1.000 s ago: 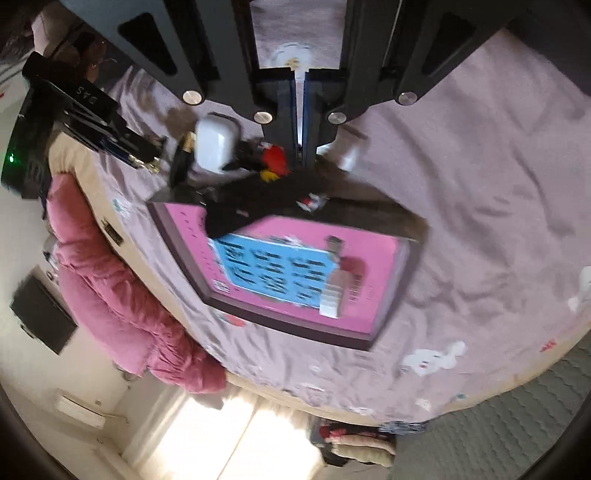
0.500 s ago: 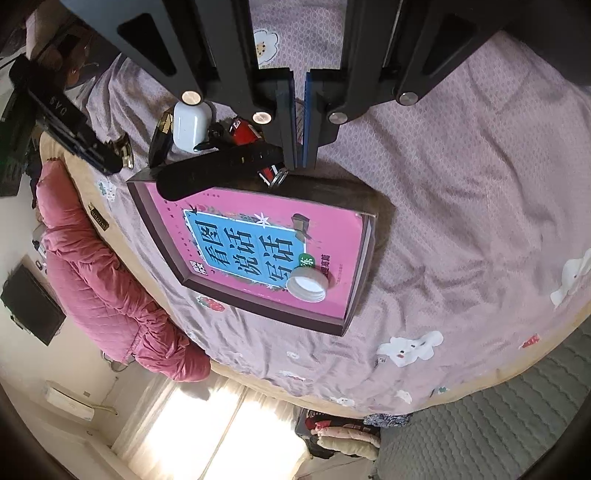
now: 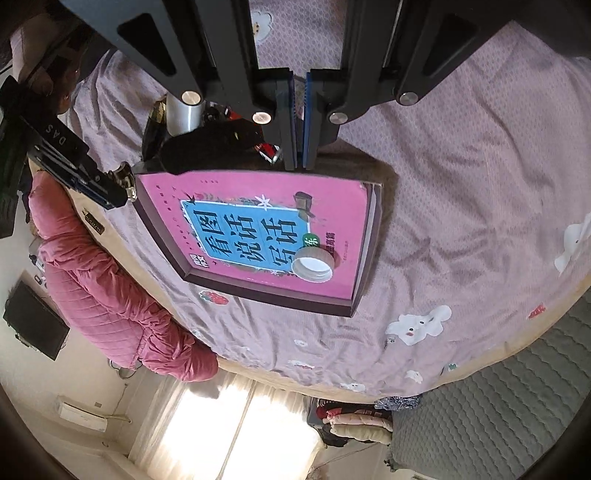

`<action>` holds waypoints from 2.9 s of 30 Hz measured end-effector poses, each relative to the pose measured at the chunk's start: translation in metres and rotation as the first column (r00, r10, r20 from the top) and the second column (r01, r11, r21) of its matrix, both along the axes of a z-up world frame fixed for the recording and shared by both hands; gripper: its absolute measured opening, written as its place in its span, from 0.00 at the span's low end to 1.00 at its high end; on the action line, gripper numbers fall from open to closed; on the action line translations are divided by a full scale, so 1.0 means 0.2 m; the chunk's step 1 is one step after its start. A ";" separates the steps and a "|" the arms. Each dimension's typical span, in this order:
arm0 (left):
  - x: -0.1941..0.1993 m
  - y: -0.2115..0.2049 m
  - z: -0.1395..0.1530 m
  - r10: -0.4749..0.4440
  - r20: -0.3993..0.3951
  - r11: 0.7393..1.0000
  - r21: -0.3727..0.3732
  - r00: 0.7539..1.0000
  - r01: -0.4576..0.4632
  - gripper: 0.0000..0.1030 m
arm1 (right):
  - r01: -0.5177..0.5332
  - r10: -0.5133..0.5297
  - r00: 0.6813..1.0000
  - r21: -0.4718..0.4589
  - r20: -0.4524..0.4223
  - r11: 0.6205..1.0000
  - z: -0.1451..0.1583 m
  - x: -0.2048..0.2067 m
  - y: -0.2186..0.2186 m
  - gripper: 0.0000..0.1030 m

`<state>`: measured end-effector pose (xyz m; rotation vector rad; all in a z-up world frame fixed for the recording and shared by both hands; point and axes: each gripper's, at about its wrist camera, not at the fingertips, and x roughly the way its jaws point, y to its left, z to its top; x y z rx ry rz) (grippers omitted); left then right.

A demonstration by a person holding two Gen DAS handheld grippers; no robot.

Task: Organize rigid objects
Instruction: 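Place the white cap in the box with the left tool while the right tool carries the brass fitting, then lower the brass fitting onto the book in the box and open the right tool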

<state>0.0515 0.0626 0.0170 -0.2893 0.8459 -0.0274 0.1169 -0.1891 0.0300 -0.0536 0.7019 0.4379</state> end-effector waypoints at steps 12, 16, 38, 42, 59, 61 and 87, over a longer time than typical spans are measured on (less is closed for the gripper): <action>0.09 0.04 -0.02 0.012 0.001 1.000 0.013 1.000 -0.012 0.08 | 0.009 -0.009 1.000 -0.006 -0.012 1.000 -0.05 0.15 0.04 0.36; 0.13 0.03 -0.04 0.009 -0.010 1.000 0.022 1.000 -0.008 0.12 | 0.018 -0.018 0.999 -0.003 -0.028 1.000 -0.08 0.19 0.05 0.36; 0.39 0.05 -0.11 -0.005 -0.024 0.998 0.060 1.000 0.007 0.12 | 0.046 -0.055 0.992 -0.075 -0.114 0.996 -0.23 0.33 0.07 0.36; 0.42 0.05 -0.14 -0.018 -0.043 0.999 0.048 0.999 0.020 0.14 | 0.045 -0.054 0.992 -0.083 -0.116 0.996 -0.24 0.34 0.07 0.36; 0.45 0.00 -0.17 -0.059 -0.065 0.997 0.048 0.996 0.062 0.29 | 0.063 -0.070 0.986 -0.057 -0.149 0.996 -0.26 0.35 0.05 0.39; 0.45 0.00 -0.17 -0.061 -0.065 0.997 0.048 0.996 0.064 0.29 | 0.068 -0.075 0.986 -0.054 -0.147 0.996 -0.26 0.35 0.04 0.43; 0.42 0.00 -0.11 -0.069 0.001 0.997 0.044 0.998 0.069 0.49 | 0.119 -0.118 0.992 0.026 -0.051 0.993 -0.15 0.31 -0.04 0.66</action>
